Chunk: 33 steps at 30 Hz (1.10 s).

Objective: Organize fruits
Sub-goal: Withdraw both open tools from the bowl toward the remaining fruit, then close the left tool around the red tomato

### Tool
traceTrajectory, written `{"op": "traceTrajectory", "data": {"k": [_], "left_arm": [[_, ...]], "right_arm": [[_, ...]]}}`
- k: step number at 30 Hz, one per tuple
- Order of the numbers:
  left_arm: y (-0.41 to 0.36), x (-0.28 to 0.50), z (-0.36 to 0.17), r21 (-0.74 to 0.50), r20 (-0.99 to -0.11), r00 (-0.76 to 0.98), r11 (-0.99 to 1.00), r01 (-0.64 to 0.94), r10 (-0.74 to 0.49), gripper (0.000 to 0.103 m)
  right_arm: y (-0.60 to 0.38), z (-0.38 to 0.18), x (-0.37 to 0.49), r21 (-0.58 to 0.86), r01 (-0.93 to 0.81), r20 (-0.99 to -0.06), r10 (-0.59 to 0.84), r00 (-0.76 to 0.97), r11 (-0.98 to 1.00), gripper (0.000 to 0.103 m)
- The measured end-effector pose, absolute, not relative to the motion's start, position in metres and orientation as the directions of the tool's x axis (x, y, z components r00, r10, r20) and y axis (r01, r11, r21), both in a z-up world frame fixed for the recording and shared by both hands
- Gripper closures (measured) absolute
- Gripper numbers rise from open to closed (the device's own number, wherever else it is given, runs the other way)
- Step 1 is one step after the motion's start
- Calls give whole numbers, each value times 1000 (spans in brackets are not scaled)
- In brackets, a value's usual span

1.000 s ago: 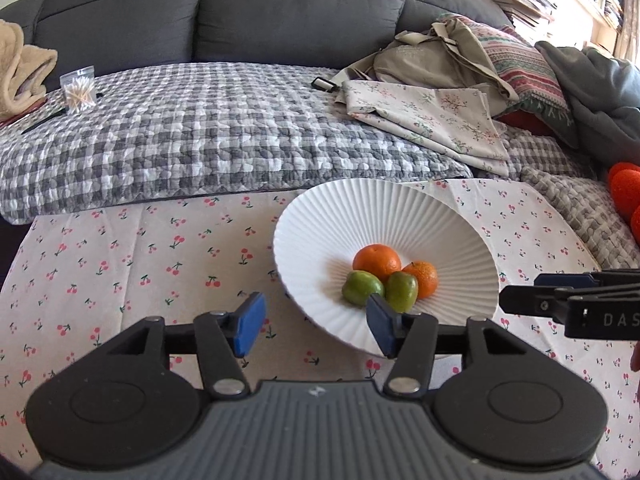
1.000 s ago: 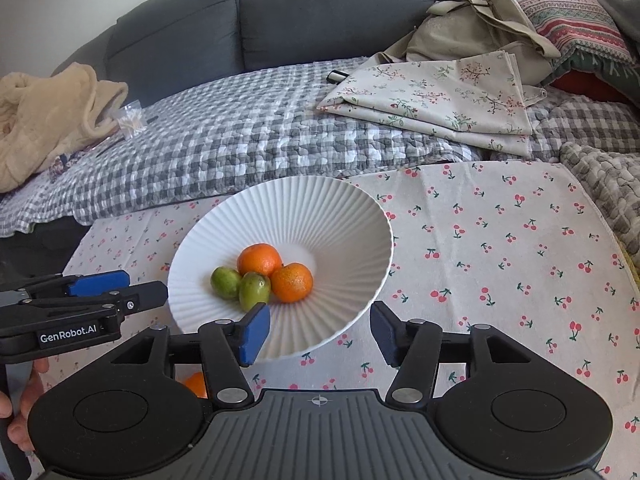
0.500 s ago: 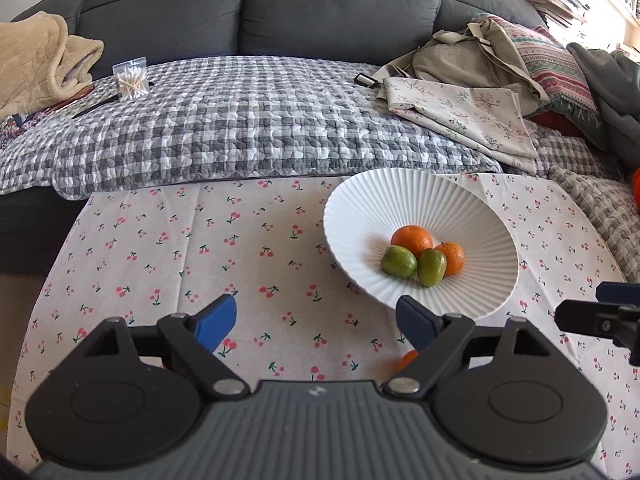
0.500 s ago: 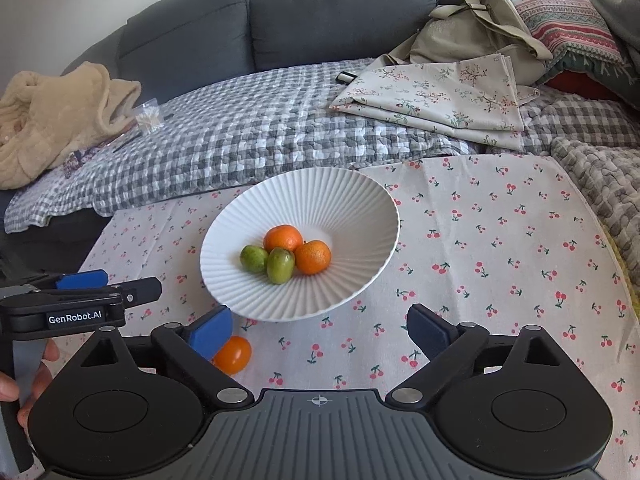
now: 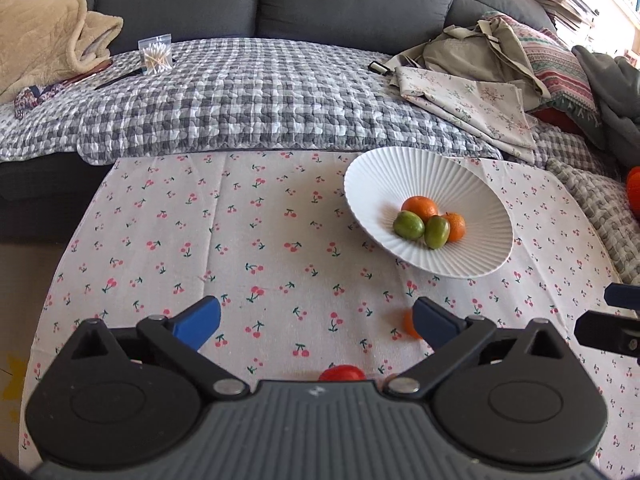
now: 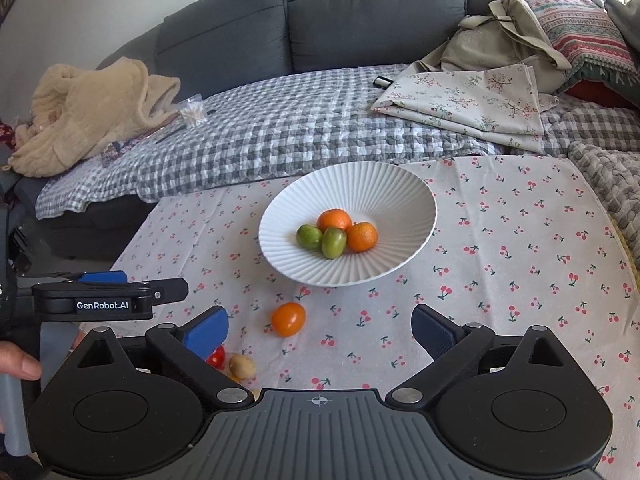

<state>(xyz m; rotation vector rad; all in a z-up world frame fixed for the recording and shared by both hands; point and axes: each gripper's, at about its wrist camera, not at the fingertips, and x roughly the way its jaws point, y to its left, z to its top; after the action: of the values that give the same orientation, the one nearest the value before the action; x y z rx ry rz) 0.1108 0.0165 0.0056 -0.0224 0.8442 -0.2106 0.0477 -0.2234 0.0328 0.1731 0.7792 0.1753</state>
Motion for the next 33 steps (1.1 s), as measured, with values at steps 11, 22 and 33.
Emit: {"op": "traceTrajectory", "data": {"k": [11,22,33], "left_arm": [[22,93,-13,-140,-767,595,968,209,-239,4],[27,98,-42,-167,-814,523,964,208,-253,12],[20,102,-55,-191,-825,490,955,229,-282,19]], "right_arm": [[-215,23,37,174,-118,-702,207,681,978,4],[-196,2,37,114,-173,-737,200,645,978,4],[-182,-6,36,85,-235,-744,218,631,968,4]]}}
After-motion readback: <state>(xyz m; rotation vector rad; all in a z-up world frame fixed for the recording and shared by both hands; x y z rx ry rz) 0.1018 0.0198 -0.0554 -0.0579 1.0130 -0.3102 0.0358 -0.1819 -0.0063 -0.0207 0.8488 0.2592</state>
